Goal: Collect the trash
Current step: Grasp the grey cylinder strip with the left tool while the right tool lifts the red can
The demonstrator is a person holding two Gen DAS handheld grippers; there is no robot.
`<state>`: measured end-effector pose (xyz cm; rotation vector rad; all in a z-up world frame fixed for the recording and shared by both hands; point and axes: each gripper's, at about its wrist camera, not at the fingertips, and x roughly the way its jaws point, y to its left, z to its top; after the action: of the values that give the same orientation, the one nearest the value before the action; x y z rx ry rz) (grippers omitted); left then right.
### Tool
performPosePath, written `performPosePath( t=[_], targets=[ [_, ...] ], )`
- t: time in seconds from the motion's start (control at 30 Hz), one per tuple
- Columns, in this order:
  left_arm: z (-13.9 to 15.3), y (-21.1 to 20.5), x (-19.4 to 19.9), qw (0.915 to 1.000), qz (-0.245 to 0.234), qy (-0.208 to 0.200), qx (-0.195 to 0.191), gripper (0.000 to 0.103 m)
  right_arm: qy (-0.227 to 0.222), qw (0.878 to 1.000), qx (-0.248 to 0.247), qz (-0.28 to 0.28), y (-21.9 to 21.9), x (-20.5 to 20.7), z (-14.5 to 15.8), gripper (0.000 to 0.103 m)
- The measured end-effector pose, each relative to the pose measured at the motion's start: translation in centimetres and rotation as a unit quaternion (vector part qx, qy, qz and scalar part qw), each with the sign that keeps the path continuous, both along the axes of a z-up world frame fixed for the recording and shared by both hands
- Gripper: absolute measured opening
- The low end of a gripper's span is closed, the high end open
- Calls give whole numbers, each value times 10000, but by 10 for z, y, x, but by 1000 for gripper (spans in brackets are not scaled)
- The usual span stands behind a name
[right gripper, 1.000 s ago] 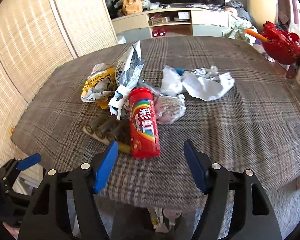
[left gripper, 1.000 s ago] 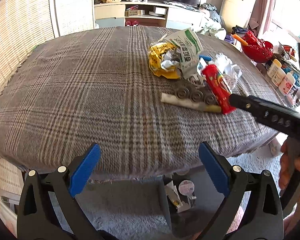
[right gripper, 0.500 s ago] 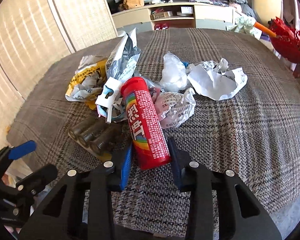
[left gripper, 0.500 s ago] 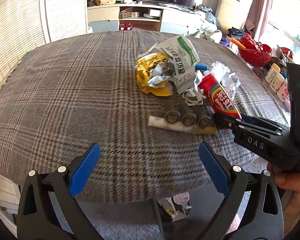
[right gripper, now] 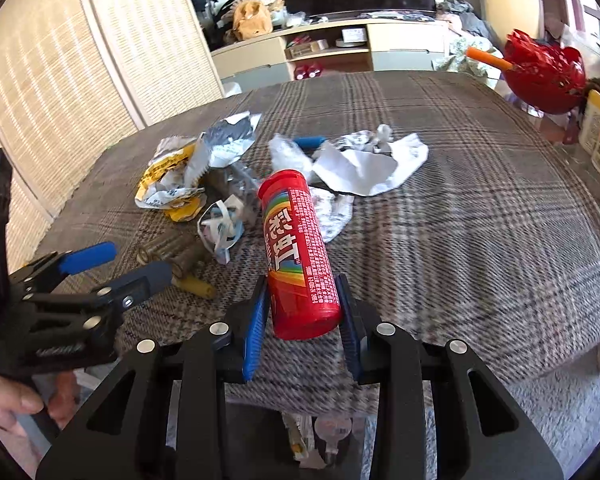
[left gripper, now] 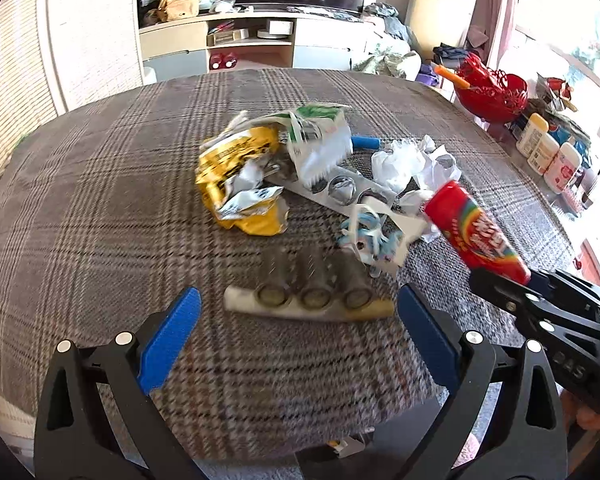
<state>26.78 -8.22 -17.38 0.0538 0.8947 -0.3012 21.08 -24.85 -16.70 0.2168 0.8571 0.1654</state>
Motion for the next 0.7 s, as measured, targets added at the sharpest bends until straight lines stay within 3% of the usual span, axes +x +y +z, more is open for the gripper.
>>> performPosePath(
  t=[0.13,0.27,0.37,0.7],
  targets=[
    [-7,-10,8,9999,-85,5,137,92,2,9999,-13,-109,-8,-2,-3,34],
    [-14,-18,16,9995,-184,47,264,72,47,9998,41,-186,-13,3,-8,34],
    [-18,-17,18,9993,-180,30,317,65,59,9997,78,-205,-15,6,-10,34],
    [-7,-10,12,9993,-89,-192,309,65,-47,9997,99,-231,-15,2,-4,33]
  ],
)
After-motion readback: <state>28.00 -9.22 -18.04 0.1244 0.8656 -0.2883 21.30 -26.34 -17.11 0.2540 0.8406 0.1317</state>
